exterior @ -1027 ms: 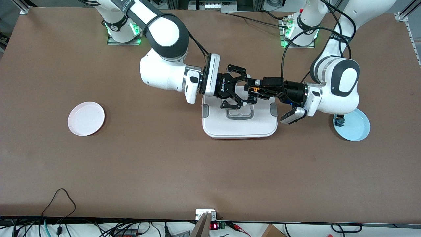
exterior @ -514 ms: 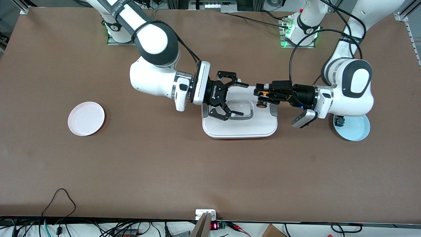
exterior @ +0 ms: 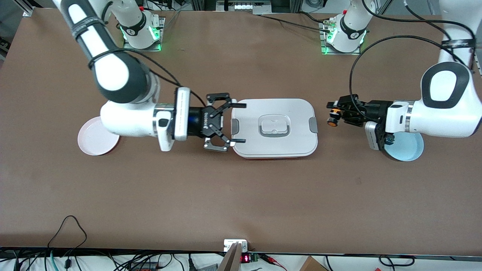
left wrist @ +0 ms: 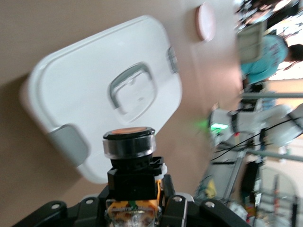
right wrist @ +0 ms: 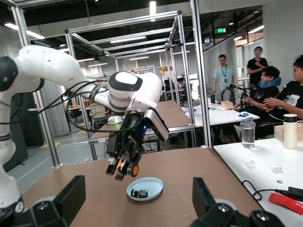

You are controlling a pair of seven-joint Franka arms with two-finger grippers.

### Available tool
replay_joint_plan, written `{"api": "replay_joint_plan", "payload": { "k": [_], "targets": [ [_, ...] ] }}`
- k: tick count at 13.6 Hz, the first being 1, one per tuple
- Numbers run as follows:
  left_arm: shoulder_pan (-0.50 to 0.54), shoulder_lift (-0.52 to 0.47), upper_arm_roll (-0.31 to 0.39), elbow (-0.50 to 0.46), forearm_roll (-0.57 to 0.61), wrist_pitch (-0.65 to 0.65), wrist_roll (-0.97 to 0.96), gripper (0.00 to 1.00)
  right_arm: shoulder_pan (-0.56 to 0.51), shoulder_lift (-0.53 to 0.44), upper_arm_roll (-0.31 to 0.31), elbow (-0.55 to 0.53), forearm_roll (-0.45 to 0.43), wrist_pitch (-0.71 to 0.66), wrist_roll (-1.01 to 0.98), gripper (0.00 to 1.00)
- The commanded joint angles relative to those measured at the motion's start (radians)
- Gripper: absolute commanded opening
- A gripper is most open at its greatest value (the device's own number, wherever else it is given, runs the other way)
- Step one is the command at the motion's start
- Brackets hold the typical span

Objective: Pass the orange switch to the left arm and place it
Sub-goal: 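Open the right gripper and withdraw while the left gripper carries the switch, then lower the switch onto the blue plate and open the left gripper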

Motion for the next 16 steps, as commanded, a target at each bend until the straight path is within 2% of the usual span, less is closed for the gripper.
{"api": "replay_joint_plan", "payload": {
  "k": [1, 4, 8, 10, 11, 14, 16],
  "targets": [
    [0.001, 0.007, -0.006, 0.057, 0.257, -0.037, 0.029, 0.05, -0.092, -0.048, 0.012, -0.03, -0.079, -0.112, 0.012, 1.0],
    [0.008, 0.009, -0.004, 0.057, 0.429, -0.055, 0.083, 0.05, -0.165, -0.064, 0.01, -0.038, -0.128, -0.264, 0.017, 1.0],
    [0.025, 0.048, -0.004, 0.054, 0.727, -0.023, 0.311, 0.06, -0.25, -0.1, 0.012, -0.039, -0.252, -0.419, 0.101, 1.0],
    [0.046, 0.09, -0.004, 0.052, 0.887, 0.041, 0.465, 0.06, -0.312, -0.189, 0.007, -0.059, -0.318, -0.517, 0.215, 1.0],
    [0.085, 0.122, -0.004, 0.045, 0.916, 0.084, 0.533, 0.06, -0.323, -0.246, -0.014, -0.073, -0.365, -0.554, 0.284, 1.0],
    [0.174, 0.192, -0.004, 0.037, 1.017, 0.208, 0.717, 0.06, -0.296, -0.373, -0.141, -0.125, -0.428, -0.659, 0.382, 1.0],
    [0.233, 0.246, -0.004, 0.037, 1.059, 0.302, 0.84, 0.06, -0.291, -0.45, -0.18, -0.188, -0.507, -0.668, 0.437, 1.0]
  ]
}}
